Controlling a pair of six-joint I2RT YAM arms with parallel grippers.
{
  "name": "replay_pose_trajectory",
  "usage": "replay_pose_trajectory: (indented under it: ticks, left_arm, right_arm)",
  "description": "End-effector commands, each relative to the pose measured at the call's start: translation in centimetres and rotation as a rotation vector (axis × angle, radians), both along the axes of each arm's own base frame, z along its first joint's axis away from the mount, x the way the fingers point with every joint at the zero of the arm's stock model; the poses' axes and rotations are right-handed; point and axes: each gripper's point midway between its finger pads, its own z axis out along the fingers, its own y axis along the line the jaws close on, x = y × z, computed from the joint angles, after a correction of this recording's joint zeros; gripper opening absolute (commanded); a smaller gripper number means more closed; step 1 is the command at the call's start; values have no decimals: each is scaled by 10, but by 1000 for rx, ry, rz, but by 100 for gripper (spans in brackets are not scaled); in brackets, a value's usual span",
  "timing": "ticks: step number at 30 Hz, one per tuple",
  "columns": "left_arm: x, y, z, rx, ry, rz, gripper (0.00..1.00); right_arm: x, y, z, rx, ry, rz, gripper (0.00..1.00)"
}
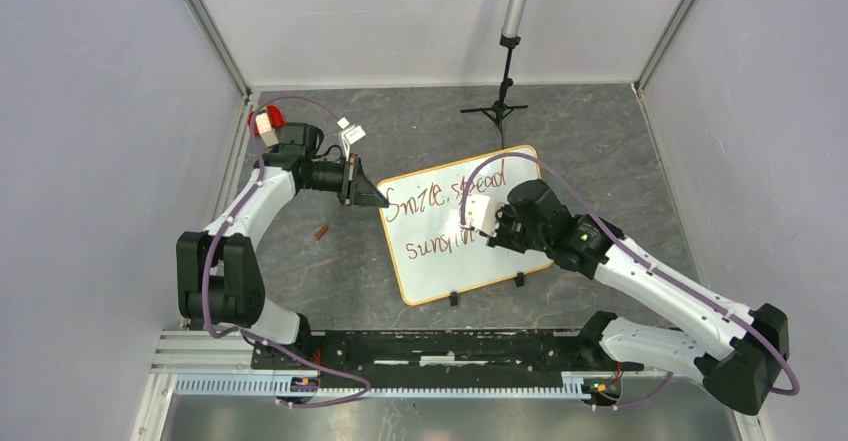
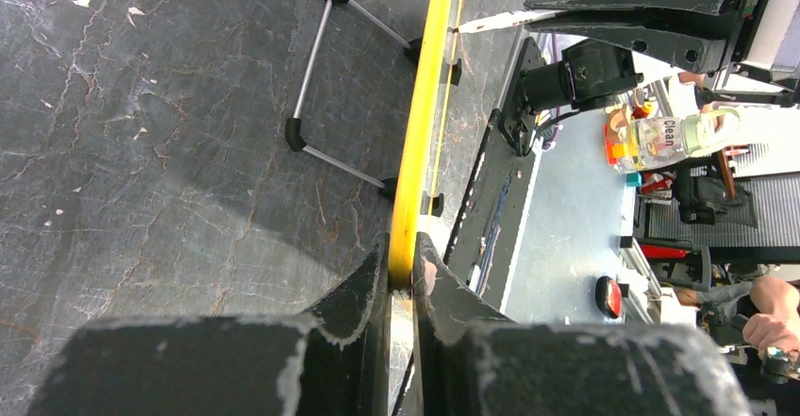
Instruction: Write a sentence on the whiteboard
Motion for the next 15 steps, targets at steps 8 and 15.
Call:
replay_pose_trajectory:
  ticks: [8, 15]
  left_arm:
    - [12, -3, 1, 34, -60, 7, 2]
    - [12, -3, -1, 35, -58, 6, 2]
  right_arm:
    - [21, 12, 26, 44, -59, -17, 0]
    - [7, 17, 8, 39, 17, 39, 0]
